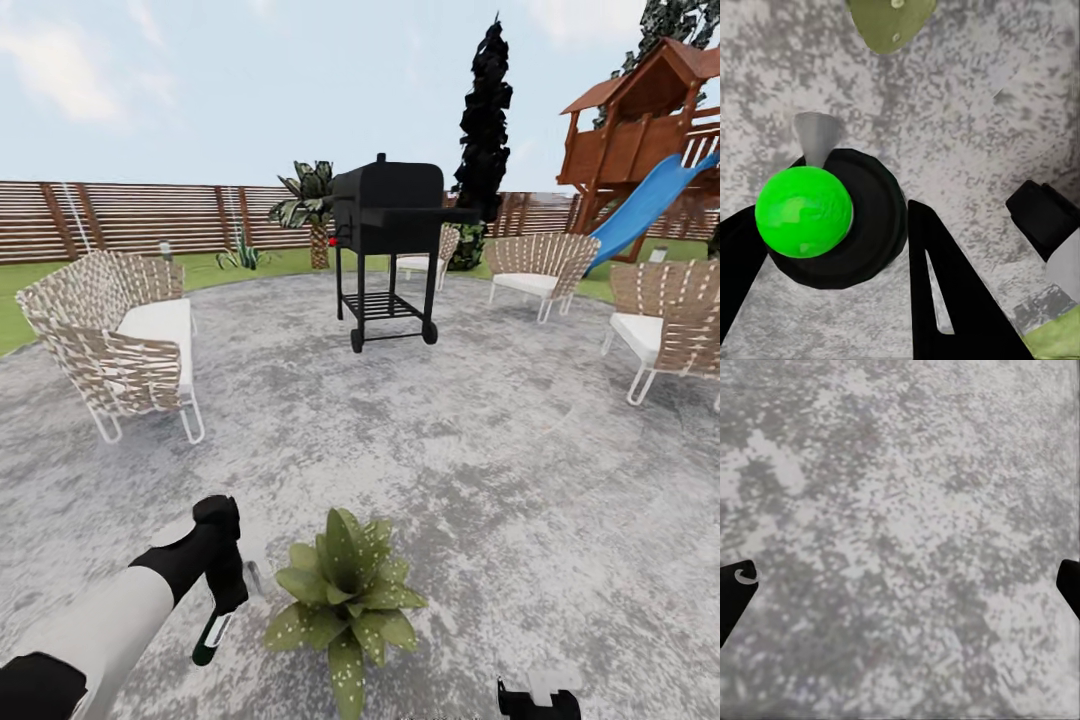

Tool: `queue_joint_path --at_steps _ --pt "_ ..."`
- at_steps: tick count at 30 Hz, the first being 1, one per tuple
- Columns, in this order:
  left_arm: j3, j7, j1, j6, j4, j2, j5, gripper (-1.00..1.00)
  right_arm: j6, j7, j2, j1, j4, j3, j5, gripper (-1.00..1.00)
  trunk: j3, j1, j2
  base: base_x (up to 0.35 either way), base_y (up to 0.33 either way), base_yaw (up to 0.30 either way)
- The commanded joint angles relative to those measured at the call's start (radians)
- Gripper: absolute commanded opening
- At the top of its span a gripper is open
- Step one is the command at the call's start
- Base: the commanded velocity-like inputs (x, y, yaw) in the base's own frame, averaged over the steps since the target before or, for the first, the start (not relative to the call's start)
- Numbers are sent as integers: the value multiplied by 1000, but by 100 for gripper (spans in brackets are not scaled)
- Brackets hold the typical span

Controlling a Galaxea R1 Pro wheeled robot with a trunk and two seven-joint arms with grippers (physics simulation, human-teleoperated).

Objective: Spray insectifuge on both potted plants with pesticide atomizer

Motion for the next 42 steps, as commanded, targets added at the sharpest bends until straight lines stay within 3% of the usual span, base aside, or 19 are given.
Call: queue_joint_path --at_steps 1,3,6,16,25,42 --pt "-31 -7 2 10 -2 1 -3 -100 -3 -1 0 -1 1 9 -10 100 -1 0 0 0 0 -295" --pt "-74 -7 7 11 -2 2 -4 -100 -3 -1 0 -1 1 9 -10 100 -1 0 0 0 0 -295" --pt "-98 -8 10 11 -1 3 -3 -100 -3 -1 0 -1 1 9 -10 100 -1 0 0 0 0 -295" --pt "-96 -96 0 11 -2 4 -3 -100 -4 2 0 -1 3 13 -9 100 -1 0 0 0 0 -116" --pt "-96 -94 1 14 -6 2 -3 -100 -5 0 0 -1 1 11 -9 100 -1 0 0 -180 14 -15" --pt "-96 -97 0 15 -8 1 -3 -100 -4 -1 0 -1 2 10 -9 100 -1 0 0 -21 233 -286"
